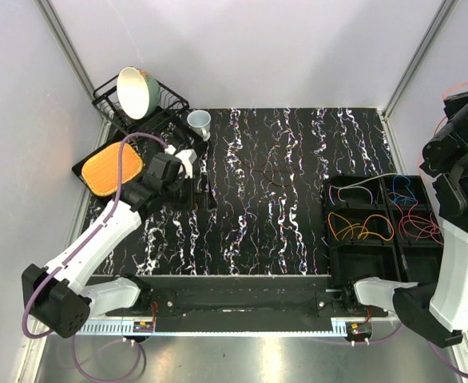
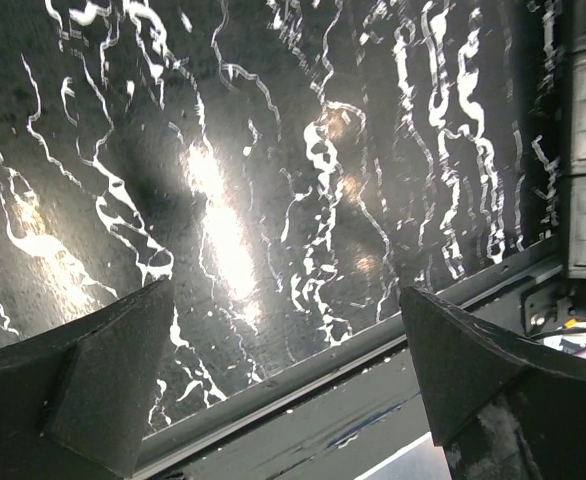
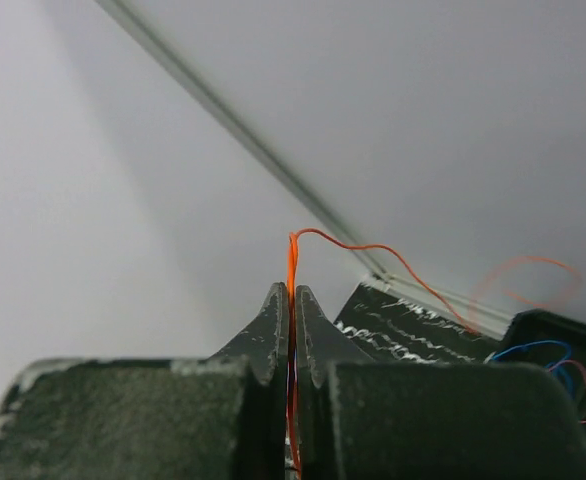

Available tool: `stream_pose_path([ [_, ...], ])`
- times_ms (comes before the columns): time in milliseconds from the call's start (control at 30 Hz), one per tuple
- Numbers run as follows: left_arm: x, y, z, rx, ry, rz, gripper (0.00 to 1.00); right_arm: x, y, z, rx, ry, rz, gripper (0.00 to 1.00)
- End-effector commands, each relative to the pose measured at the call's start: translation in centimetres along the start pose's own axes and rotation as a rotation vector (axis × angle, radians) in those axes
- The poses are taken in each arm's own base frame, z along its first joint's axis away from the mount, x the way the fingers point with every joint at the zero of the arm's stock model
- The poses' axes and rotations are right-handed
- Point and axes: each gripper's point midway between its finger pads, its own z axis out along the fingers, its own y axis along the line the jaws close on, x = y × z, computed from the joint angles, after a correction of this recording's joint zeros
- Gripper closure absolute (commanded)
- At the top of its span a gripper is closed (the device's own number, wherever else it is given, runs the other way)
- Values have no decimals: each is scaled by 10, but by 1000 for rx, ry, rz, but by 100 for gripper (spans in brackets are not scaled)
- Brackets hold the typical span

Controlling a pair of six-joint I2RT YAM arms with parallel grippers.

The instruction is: Untangle the cables

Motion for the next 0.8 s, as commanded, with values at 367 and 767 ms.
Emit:
stream_pose_path([
  [367,23,14,6,9,-28,51,1,-65,-84,-26,284,-207,-114,100],
  [767,26,13,2,18,-48,64,1,-74,-101,-37,288,-220,-123,100],
])
